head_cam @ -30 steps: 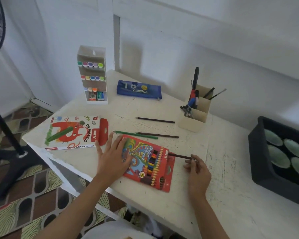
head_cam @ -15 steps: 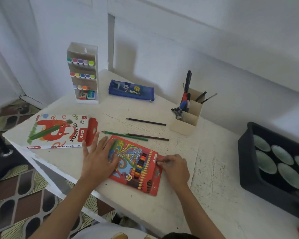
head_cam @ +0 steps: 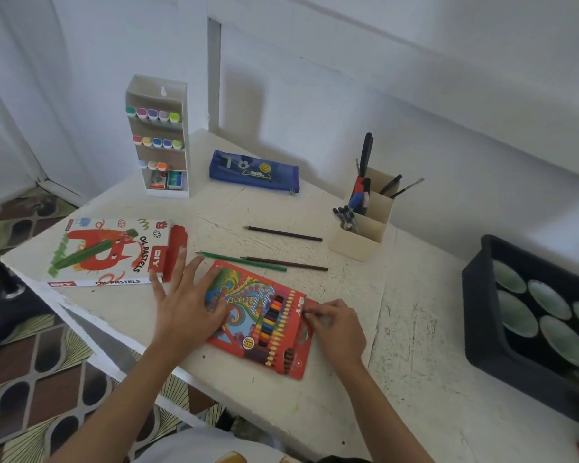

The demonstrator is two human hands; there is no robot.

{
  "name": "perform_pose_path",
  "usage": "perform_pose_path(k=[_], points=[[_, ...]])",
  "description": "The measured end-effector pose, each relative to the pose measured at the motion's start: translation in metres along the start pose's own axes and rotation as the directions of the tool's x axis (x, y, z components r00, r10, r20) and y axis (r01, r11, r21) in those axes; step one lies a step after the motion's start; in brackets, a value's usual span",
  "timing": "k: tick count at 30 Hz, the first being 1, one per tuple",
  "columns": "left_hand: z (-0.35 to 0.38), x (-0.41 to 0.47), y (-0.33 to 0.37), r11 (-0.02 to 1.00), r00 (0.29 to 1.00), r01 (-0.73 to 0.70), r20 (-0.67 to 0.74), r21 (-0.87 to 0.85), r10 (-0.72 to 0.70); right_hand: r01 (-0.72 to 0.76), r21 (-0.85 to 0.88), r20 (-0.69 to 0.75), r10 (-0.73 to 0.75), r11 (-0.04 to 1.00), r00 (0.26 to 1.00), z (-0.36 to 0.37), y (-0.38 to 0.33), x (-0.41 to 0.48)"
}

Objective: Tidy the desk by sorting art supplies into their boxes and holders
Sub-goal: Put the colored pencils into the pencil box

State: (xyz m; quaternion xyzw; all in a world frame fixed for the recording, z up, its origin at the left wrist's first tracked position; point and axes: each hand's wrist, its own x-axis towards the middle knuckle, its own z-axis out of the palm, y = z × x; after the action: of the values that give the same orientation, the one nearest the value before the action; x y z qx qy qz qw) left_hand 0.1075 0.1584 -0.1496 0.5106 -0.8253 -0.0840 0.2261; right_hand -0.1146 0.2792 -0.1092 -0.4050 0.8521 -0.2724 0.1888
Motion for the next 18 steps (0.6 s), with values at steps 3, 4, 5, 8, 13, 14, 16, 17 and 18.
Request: perform_pose_path(k=[3, 4, 5, 8, 13, 14, 16, 17, 18], points=[[0.000, -0.001, 0.001, 1.000, 1.000, 0.017, -0.007, 0.011, -0.017, 0.040, 0.051, 0.025, -0.041, 0.998, 0.999, -0.004, 0.004, 0.000], [0.000, -0.001, 0.001, 1.000, 1.000, 0.020, -0.011, 0.011, -0.020, 0.052, 0.077, 0.026, -0.054, 0.996, 0.998, -0.006, 0.004, 0.002], [-0.001, -0.001, 0.001, 1.000, 0.999, 0.030, -0.016, 0.008, -0.030, 0.069, 0.100, 0.021, -0.071, 0.993, 0.997, -0.008, 0.004, 0.005], [-0.003, -0.001, 0.001, 0.996, 0.996, 0.084, -0.036, -0.028, -0.085, 0.158, 0.097, -0.002, -0.159, 0.983, 0.987, -0.014, -0.002, 0.020], [-0.006, 0.001, 0.003, 0.984, 0.983, 0.172, -0.057, -0.053, -0.175, 0.354, 0.033, 0.043, -0.355, 0.935, 0.934, -0.013, -0.033, 0.058], [-0.007, -0.001, 0.002, 0.978, 0.978, 0.198, -0.056, -0.059, -0.201, 0.387, 0.009, 0.074, -0.386, 0.922, 0.919, -0.009, -0.043, 0.066], [-0.008, 0.000, 0.003, 0.975, 0.976, 0.208, -0.057, -0.073, -0.212, 0.420, -0.047, 0.115, -0.413, 0.906, 0.904, -0.004, -0.058, 0.081], [-0.009, -0.001, 0.003, 0.975, 0.975, 0.211, -0.062, -0.071, -0.215, 0.441, -0.073, 0.138, -0.429, 0.895, 0.893, -0.001, -0.066, 0.088], [-0.009, -0.001, 0.002, 0.974, 0.973, 0.216, -0.066, -0.068, -0.221, 0.472, -0.096, 0.164, -0.454, 0.876, 0.876, 0.004, -0.073, 0.094]])
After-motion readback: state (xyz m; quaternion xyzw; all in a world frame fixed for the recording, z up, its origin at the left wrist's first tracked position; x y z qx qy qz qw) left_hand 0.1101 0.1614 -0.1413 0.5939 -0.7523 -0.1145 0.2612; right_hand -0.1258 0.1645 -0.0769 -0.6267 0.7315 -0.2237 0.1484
